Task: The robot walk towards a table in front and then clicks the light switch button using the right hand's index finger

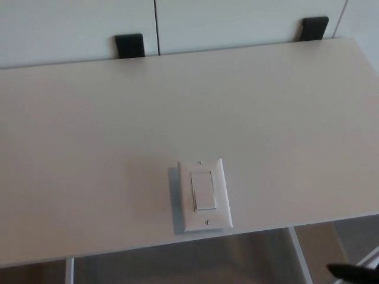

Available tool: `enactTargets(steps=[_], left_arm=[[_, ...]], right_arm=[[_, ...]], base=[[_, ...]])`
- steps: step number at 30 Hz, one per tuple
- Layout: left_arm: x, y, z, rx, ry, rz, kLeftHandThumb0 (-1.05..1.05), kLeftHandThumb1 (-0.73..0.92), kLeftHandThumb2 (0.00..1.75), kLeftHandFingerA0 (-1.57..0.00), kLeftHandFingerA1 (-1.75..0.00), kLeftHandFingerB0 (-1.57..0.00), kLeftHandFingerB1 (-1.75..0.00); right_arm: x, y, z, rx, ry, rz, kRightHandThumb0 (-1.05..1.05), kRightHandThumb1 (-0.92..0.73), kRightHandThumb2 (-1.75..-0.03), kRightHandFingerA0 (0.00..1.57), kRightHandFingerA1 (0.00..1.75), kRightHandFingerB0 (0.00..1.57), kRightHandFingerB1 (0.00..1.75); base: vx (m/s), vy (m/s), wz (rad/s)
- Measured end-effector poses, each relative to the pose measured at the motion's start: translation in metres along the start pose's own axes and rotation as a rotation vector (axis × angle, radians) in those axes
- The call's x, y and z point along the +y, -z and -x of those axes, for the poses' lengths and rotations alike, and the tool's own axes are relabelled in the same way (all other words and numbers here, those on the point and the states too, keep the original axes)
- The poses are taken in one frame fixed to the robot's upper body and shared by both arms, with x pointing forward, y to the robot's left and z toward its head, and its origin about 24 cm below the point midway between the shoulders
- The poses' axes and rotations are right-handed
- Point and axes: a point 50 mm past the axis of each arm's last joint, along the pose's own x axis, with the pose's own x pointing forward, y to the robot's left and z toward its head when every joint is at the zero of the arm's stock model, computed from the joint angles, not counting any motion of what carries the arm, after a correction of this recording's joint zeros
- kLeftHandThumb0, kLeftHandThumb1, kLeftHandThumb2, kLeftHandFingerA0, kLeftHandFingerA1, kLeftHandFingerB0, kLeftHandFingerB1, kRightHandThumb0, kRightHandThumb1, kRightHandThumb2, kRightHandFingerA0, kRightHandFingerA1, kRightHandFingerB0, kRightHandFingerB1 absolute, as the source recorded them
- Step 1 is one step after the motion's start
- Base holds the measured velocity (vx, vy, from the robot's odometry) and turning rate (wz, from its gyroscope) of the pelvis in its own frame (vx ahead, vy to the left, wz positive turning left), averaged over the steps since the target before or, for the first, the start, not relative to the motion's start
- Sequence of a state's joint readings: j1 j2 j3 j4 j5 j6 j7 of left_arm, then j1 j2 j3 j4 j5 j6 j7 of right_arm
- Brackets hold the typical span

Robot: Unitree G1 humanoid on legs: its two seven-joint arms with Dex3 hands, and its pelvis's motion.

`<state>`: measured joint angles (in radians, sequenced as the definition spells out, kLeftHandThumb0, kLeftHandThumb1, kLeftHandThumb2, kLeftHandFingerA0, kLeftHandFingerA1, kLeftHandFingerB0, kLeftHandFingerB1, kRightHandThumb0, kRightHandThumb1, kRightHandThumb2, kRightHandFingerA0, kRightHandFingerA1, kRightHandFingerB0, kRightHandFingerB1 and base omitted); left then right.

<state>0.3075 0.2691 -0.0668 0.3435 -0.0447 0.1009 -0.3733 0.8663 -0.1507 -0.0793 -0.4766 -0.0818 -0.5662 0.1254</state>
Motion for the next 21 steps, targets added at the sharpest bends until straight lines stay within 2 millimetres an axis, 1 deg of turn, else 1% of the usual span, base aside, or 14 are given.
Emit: enactTargets(steps=[2, 3, 4, 5, 6, 7, 9, 12, 14, 15, 18, 20, 21], left_arm=[[0.0, -0.001, -0.001, -0.003, 0.0, -0.002, -0.13, 0.49, 0.91, -0.31, -0.57, -0.16, -0.5], [0.0, -0.002, -0.001, -0.004, 0.0, -0.002, -0.13, 0.5, 0.91, -0.31, -0.57, -0.16, -0.5], [0.0, -0.002, -0.001, -0.006, 0.001, -0.003, -0.13, 0.5, 0.91, -0.31, -0.57, -0.15, -0.49], [0.0, -0.003, -0.001, -0.007, 0.001, -0.003, -0.13, 0.5, 0.91, -0.31, -0.57, -0.15, -0.49], [0.0, -0.003, -0.001, -0.008, 0.001, -0.003, -0.13, 0.49, 0.91, -0.31, -0.57, -0.16, -0.5], [0.0, -0.003, -0.001, -0.008, 0.001, -0.003, -0.14, 0.49, 0.91, -0.3, -0.57, -0.15, -0.5], [0.0, -0.003, -0.002, -0.01, 0.001, -0.003, -0.14, 0.49, 0.91, -0.3, -0.56, -0.15, -0.49], [0.0, -0.005, -0.003, -0.015, 0.001, -0.005, -0.14, 0.49, 0.91, -0.3, -0.56, -0.15, -0.49], [0.0, -0.006, -0.003, -0.018, 0.001, -0.005, -0.14, 0.49, 0.91, -0.31, -0.56, -0.16, -0.49], [0.0, -0.006, -0.003, -0.019, 0.002, -0.006, -0.14, 0.49, 0.91, -0.32, -0.57, -0.15, -0.49], [0.001, -0.008, -0.004, -0.024, 0.002, -0.008, -0.15, 0.49, 0.9, -0.32, -0.57, -0.16, -0.49], [0.001, -0.009, -0.004, -0.028, 0.002, -0.009, -0.15, 0.49, 0.9, -0.33, -0.57, -0.16, -0.49], [0.001, -0.01, -0.004, -0.03, 0.002, -0.01, -0.15, 0.49, 0.91, -0.34, -0.58, -0.16, -0.49]], right_arm=[[-0.006, -0.019, -0.011, -0.112, 0.023, 0.059, -0.7, -0.5, -0.56, 0.29, 0.59, 0.49, 0.44], [-0.007, -0.024, -0.014, -0.144, 0.028, 0.076, -0.81, -0.44, -0.8, 0.21, 0.59, 0.43, 0.5], [-0.009, -0.031, -0.02, -0.196, 0.031, 0.107, -0.73, -0.39, -0.79, 0.2, 0.59, 0.37, 0.49], [-0.009, -0.036, -0.025, -0.234, 0.032, 0.133, -0.73, -0.39, -0.79, 0.2, 0.59, 0.37, 0.49], [-0.01, -0.038, -0.026, -0.245, 0.032, 0.14, -0.74, -0.48, -0.56, 0.23, 0.56, 0.43, 0.38], [-0.01, -0.044, -0.032, -0.289, 0.031, 0.169, -0.76, -0.4, -0.79, 0.19, 0.56, 0.41, 0.45], [-0.009, -0.05, -0.04, -0.343, 0.028, 0.207, -0.76, -0.4, -0.8, 0.19, 0.54, 0.43, 0.46], [-0.007, -0.057, -0.052, -0.41, 0.018, 0.254, -0.82, -0.43, -0.82, 0.21, 0.54, 0.44, 0.46], [-0.004, -0.061, -0.059, -0.445, 0.011, 0.279, -0.81, -0.43, -0.81, 0.21, 0.53, 0.43, 0.45], [-0.003, -0.062, -0.061, -0.456, 0.009, 0.287, -0.82, -0.42, -0.81, 0.24, 0.51, 0.45, 0.45], [0.001, -0.069, -0.072, -0.514, -0.003, 0.326, -0.83, -0.43, -0.81, 0.24, 0.51, 0.46, 0.46], [0.004, -0.072, -0.079, -0.544, -0.01, 0.351, -0.84, -0.45, -0.83, 0.21, 0.5, 0.45, 0.46], [0.006, -0.074, -0.082, -0.558, -0.015, 0.365, -0.84, -0.57, -0.58, 0.23, 0.46, 0.46, 0.35]], base=[[0.0, 0.0, 0.0], [0.0, 0.0, 0.0], [0.0, 0.0, 0.0], [0.0, 0.0, 0.0], [0.0, 0.0, 0.0], [0.0, 0.0, 0.0], [0.0, 0.0, 0.0], [0.0, 0.0, 0.0], [0.0, 0.0, 0.0], [0.0, 0.0, 0.0], [0.0, 0.0, 0.0], [0.0, 0.0, 0.0], [0.0, 0.0, 0.0]])
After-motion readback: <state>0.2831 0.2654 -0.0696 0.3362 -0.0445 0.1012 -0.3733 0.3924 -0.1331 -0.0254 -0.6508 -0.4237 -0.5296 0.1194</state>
